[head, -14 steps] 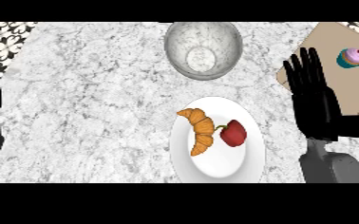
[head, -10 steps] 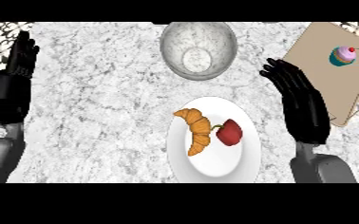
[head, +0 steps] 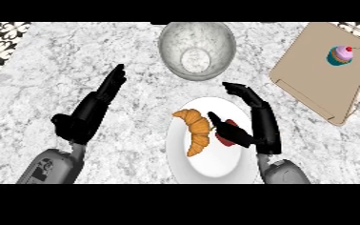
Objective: Pick the croissant from the plate and place it in the bowl
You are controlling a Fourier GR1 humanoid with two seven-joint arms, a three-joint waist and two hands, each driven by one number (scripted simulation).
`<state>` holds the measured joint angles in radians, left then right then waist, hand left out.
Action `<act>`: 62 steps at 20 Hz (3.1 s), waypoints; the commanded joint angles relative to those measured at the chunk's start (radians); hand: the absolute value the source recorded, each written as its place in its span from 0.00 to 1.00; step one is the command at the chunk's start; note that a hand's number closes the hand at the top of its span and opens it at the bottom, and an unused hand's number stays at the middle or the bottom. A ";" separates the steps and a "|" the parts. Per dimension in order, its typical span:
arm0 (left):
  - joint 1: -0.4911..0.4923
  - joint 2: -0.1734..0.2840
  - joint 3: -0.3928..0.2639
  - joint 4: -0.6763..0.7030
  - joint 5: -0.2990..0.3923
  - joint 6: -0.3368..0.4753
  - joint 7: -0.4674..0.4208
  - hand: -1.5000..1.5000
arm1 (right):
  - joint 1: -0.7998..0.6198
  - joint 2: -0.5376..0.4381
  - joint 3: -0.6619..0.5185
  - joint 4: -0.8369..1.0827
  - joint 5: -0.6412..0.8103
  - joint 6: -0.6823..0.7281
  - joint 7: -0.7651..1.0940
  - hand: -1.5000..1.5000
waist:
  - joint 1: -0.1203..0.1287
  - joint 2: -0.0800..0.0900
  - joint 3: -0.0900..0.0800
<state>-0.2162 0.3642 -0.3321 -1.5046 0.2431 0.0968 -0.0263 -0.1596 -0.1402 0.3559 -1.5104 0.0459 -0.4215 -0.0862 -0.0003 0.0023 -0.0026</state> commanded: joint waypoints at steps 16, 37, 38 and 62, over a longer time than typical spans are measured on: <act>0.045 -0.035 -0.049 -0.039 -0.017 -0.031 0.015 0.50 | -0.441 -0.184 0.276 0.031 0.183 0.714 0.905 0.00 | 0.013 -0.011 -0.002; 0.043 -0.082 0.020 -0.066 -0.055 -0.073 0.081 0.50 | -0.516 0.037 0.295 0.093 0.208 0.761 1.170 0.00 | 0.006 -0.003 0.003; 0.069 -0.086 0.017 -0.066 -0.077 -0.072 0.050 0.50 | -0.499 0.012 0.273 0.000 0.185 0.812 1.229 0.00 | 0.001 -0.004 0.002; 0.075 -0.168 0.096 -0.048 -0.155 -0.160 0.072 0.50 | -0.357 0.095 0.175 0.168 0.567 0.829 1.013 0.00 | 0.004 -0.002 0.003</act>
<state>-0.1343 0.2064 -0.2510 -1.5618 0.1045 -0.0503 0.0362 -0.4839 -0.0706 0.5848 -1.4094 0.5966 0.3512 0.9216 0.0018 -0.0001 -0.0001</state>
